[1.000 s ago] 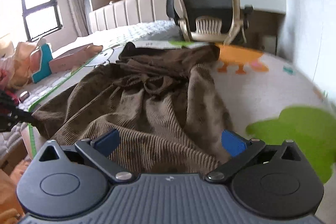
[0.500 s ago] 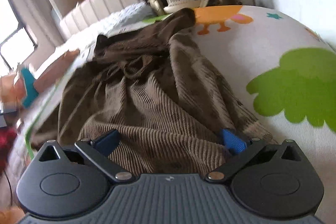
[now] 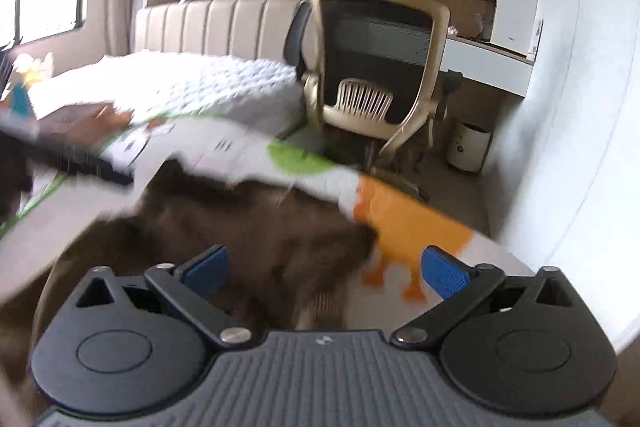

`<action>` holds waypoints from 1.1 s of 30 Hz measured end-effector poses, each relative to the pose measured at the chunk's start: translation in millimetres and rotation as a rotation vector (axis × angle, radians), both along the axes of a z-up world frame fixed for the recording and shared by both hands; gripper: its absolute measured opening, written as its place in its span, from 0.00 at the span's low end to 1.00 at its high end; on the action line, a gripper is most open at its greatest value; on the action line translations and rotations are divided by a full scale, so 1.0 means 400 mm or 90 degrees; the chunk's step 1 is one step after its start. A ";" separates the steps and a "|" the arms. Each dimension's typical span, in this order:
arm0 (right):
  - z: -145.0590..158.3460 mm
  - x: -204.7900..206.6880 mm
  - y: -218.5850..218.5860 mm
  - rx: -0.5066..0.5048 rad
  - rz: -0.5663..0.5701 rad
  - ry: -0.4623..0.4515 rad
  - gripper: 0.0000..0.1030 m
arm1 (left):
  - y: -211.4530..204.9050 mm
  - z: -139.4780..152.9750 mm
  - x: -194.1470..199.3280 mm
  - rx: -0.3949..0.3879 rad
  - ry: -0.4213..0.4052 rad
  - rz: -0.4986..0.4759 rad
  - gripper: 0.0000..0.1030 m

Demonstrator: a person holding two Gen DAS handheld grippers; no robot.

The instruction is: Fold clothes

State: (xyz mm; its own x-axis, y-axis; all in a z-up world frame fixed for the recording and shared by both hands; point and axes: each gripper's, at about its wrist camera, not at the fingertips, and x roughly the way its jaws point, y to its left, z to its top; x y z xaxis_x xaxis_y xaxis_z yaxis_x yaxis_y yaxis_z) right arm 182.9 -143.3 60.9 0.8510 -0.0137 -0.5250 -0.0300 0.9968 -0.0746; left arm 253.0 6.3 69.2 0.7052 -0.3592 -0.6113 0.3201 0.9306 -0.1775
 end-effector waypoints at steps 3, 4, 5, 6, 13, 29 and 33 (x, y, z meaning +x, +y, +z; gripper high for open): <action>-0.063 0.160 -0.035 0.024 -0.019 0.042 0.61 | 0.003 -0.052 0.068 0.003 -0.001 0.037 0.40; -0.094 0.205 -0.043 0.006 -0.029 0.058 0.59 | 0.007 -0.071 0.087 0.004 0.006 0.048 0.36; -0.125 0.249 -0.052 -0.012 -0.039 0.075 0.57 | 0.010 -0.091 0.100 0.012 0.018 0.054 0.30; -0.156 0.294 -0.060 -0.030 -0.049 0.091 0.57 | 0.011 -0.111 0.108 0.028 0.029 0.051 0.28; -0.284 0.359 -0.187 0.027 -0.142 0.047 0.70 | 0.052 -0.168 0.095 -0.058 -0.039 -0.010 0.75; -0.281 0.274 -0.229 0.115 -0.102 0.000 0.80 | 0.115 -0.226 0.052 -0.187 0.020 0.041 0.91; -0.281 0.261 -0.224 0.122 -0.092 0.020 0.80 | 0.111 -0.220 0.040 -0.172 0.035 0.030 0.92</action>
State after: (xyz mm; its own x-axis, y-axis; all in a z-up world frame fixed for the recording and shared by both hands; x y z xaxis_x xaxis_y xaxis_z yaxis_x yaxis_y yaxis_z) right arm 287.2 -232.8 -51.7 0.8307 -0.0319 -0.5557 0.1144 0.9868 0.1143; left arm 269.1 50.7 -18.9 0.6936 -0.4825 -0.5348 0.2611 0.8604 -0.4377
